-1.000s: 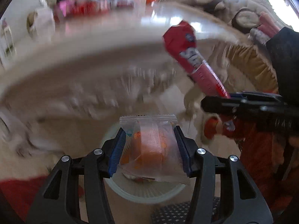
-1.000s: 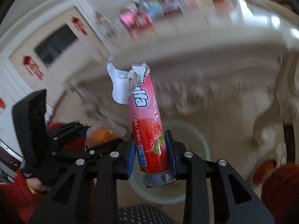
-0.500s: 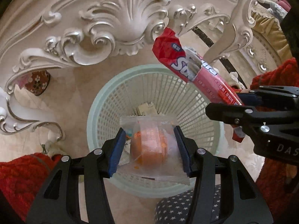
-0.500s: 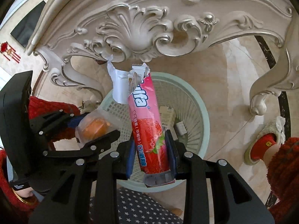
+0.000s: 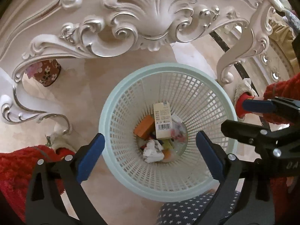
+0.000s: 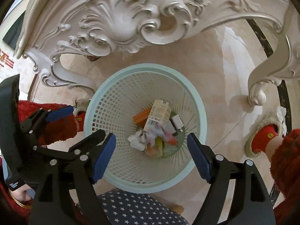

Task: Collect trash
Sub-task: 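Carry the bag and wafer tube over the wastebasket and open both grippers, then grasp the red crumpled wrapper with the left gripper while the right grasps the silver snack bag, then carry the wrapper and snack bag over the wastebasket and open both grippers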

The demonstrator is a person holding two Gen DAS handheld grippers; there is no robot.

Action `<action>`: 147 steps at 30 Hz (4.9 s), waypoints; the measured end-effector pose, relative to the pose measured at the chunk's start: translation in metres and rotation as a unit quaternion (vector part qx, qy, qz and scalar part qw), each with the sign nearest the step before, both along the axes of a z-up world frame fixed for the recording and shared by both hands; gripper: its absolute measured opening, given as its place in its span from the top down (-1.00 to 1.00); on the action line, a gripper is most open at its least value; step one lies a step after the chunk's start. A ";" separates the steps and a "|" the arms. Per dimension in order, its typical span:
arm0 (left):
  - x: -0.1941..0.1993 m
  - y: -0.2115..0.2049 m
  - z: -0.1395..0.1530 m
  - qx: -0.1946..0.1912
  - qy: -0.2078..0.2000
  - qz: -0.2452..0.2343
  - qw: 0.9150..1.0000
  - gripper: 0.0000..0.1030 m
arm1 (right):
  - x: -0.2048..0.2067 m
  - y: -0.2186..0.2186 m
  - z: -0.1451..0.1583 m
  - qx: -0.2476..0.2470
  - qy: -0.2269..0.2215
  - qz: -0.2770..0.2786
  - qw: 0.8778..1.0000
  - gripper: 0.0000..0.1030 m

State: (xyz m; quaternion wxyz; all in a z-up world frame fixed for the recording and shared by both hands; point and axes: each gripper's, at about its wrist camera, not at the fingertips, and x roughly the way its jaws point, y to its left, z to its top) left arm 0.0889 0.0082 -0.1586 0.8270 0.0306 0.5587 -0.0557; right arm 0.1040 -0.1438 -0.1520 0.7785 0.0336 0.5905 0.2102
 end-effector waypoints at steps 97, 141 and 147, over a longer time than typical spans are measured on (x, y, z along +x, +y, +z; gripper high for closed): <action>0.014 0.018 0.192 -0.067 -0.198 -0.034 0.977 0.02 | 0.031 -0.007 0.212 0.076 -0.269 0.044 0.959 0.08; 0.001 0.017 0.004 -0.042 -0.004 0.017 0.999 -0.79 | 0.001 0.014 0.021 -0.059 -0.104 0.023 0.993 -0.46; -0.009 0.017 0.030 -0.052 -0.053 0.007 0.997 -0.79 | -0.006 0.007 0.041 -0.028 -0.128 0.017 0.991 -0.46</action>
